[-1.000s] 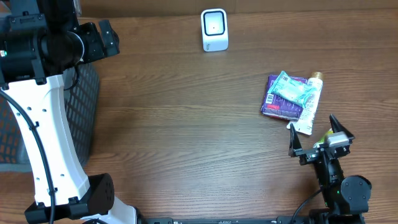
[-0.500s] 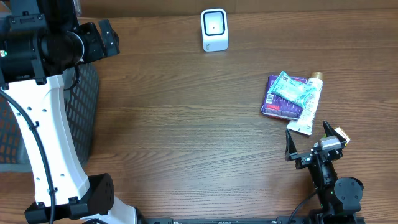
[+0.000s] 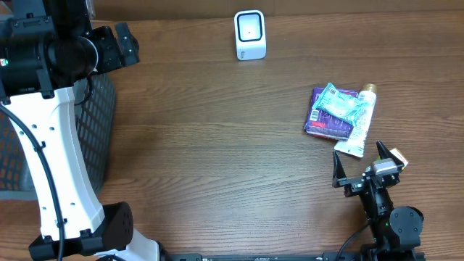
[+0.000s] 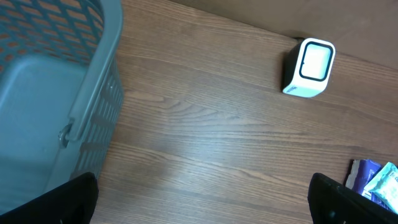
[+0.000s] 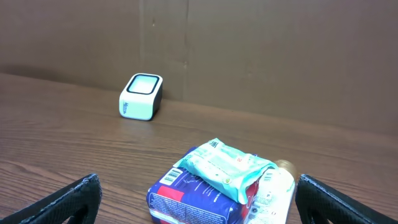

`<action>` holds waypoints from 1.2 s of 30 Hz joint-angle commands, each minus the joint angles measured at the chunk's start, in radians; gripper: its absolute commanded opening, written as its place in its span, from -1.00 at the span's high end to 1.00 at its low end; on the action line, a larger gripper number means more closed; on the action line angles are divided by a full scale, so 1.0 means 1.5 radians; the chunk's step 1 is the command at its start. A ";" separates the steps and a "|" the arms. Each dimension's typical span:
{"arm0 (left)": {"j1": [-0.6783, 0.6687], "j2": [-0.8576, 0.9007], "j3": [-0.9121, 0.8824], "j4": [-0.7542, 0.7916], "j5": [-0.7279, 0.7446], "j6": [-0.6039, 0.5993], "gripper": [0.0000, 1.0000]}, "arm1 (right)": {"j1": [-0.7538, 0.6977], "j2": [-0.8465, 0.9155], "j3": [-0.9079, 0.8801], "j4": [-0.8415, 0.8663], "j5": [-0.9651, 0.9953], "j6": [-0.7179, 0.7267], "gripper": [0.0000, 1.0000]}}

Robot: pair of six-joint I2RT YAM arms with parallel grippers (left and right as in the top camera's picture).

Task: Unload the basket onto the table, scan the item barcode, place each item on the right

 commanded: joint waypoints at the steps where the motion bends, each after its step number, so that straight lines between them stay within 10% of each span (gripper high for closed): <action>1: 0.004 0.005 0.010 0.003 0.002 0.013 -0.99 | 0.004 -0.008 -0.007 0.004 -0.004 0.002 -1.00; 15: -0.004 -0.027 -0.006 0.003 0.000 0.013 -0.99 | 0.004 -0.008 -0.007 0.004 -0.004 0.002 -1.00; 21: -0.009 -0.204 -0.204 0.023 -0.013 0.012 -0.99 | 0.004 -0.008 -0.007 0.004 -0.004 0.002 -1.00; 36: -0.009 -0.793 -1.061 0.808 0.066 0.240 -0.99 | 0.004 -0.008 -0.007 0.004 -0.004 0.002 -1.00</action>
